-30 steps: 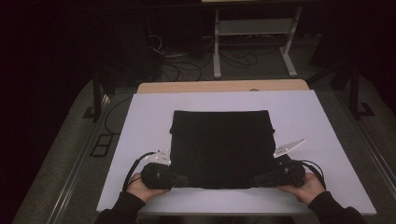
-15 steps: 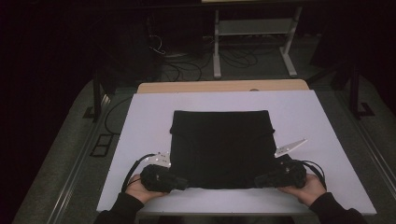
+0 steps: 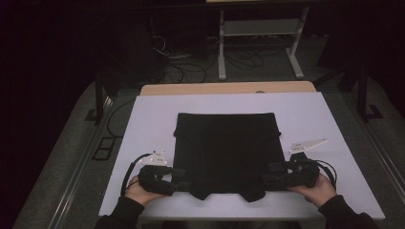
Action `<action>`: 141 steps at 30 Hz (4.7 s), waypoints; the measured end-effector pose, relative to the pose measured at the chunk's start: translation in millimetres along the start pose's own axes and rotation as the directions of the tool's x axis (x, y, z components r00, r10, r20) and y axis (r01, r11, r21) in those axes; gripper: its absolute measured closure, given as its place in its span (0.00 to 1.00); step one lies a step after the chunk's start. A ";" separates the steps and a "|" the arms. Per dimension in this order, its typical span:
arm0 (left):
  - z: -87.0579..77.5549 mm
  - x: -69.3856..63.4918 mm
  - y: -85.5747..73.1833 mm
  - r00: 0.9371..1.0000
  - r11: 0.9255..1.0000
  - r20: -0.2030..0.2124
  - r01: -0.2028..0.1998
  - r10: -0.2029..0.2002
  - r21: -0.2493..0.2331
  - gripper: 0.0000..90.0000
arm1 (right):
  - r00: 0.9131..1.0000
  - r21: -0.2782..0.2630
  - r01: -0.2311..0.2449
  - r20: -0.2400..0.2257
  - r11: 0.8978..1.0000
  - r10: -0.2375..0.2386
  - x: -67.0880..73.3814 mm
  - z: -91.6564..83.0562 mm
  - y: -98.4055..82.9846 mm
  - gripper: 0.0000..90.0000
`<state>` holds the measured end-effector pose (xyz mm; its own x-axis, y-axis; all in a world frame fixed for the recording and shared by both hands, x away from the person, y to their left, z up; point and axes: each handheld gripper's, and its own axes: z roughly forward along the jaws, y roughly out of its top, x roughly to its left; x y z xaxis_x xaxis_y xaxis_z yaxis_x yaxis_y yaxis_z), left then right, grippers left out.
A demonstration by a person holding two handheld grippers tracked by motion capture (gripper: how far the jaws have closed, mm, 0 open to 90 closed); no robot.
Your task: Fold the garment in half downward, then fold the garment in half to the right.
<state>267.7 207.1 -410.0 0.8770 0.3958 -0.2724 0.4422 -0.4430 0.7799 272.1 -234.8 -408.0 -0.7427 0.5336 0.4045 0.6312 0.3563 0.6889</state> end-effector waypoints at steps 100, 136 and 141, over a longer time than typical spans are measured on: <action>-5.5 16.3 -36.9 0.983 0.997 -0.179 -0.020 0.032 0.072 0.00 | 0.963 -0.040 0.223 0.166 0.974 -0.214 -22.7 112.8 196.4 0.00; 5.8 9.8 -42.1 0.985 0.984 -0.133 -0.086 0.108 0.157 0.14 | 0.952 0.060 0.262 0.146 0.963 -0.269 -13.0 223.4 255.3 0.00; 6.4 8.1 -42.5 0.979 0.980 -0.149 -0.111 0.136 0.164 0.20 | 0.951 0.070 0.269 0.138 0.961 -0.277 -15.9 236.5 255.9 0.00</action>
<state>257.3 224.0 -449.0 0.8910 0.4475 -0.0768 0.3669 -0.6099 0.7024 498.3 29.3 -380.4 -0.8500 0.5150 0.1109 0.4222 0.5399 0.7282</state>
